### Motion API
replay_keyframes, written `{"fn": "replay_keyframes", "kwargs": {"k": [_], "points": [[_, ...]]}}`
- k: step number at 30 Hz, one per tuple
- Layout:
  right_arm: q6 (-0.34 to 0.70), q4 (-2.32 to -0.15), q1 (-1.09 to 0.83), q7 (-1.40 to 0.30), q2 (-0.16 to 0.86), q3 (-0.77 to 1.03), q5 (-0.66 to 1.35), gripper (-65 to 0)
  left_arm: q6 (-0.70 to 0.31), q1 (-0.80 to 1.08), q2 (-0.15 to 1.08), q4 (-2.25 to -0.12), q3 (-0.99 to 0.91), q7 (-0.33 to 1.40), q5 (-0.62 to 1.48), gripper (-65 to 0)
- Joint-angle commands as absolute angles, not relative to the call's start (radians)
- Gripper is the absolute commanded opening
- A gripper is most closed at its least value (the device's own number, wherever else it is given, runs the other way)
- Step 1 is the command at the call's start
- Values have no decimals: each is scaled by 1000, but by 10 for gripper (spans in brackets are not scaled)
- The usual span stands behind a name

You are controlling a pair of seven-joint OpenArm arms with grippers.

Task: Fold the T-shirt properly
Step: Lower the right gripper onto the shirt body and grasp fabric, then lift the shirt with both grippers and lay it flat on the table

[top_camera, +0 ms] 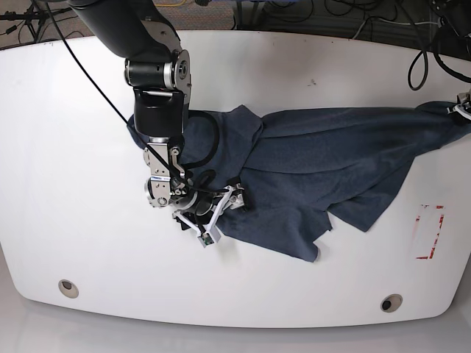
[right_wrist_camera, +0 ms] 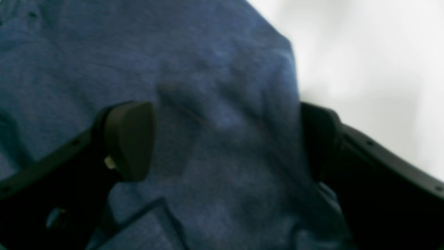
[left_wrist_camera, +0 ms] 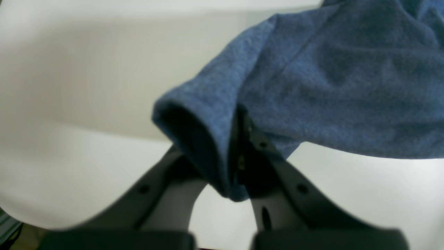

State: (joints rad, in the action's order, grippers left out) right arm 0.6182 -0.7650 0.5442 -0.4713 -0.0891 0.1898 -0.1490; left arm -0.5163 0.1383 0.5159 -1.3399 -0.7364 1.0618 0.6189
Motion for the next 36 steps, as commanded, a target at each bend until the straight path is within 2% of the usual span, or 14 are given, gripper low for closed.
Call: {"fn": "replay_keyframes", "kwargs": {"k": [1,3,6,11,12,14,15,22,25,36], "points": [[624,-773,561,-487,-99,188,-143,-76,-518,131,542,-1357,-742,1049,631,-650],[624,-773,561,-487,-102,188,-147,-82,-518,131,542,-1357,-742,1049,631,-650],[624,-773,559,-487,-102,188,-147,-157,-518,131,542,-1357,-742,1049,631,-650],[624,-773,559,-486,-101,186,-147,-423,-518,127,542,-1357,-742,1049,631,-650],[624,-773,559,-486,-99,186,-148,-510,-518,119,542,-1357,-742,1049,630,-650],[624,-773,559,-486,-97,186,-150,-620,-518,114,542,-1357,-742,1049,630,-650],[624,-773,559,-486,-93,186,-150,-650,-518,111,542,-1357,-742,1049,630,-650],[624,-805,527,-492,-73,186,-145,-650,-518,87,542,-1359,-727,1049,633,-650],[624,-929,484,-519,-73,189,-147,-650,-518,64,542,-1362,-693,1049,633,-650],[631,-1503,308,-809,-42,189,-143,-650,-513,-21,541,-1515,-653,1049,633,-650]]}}
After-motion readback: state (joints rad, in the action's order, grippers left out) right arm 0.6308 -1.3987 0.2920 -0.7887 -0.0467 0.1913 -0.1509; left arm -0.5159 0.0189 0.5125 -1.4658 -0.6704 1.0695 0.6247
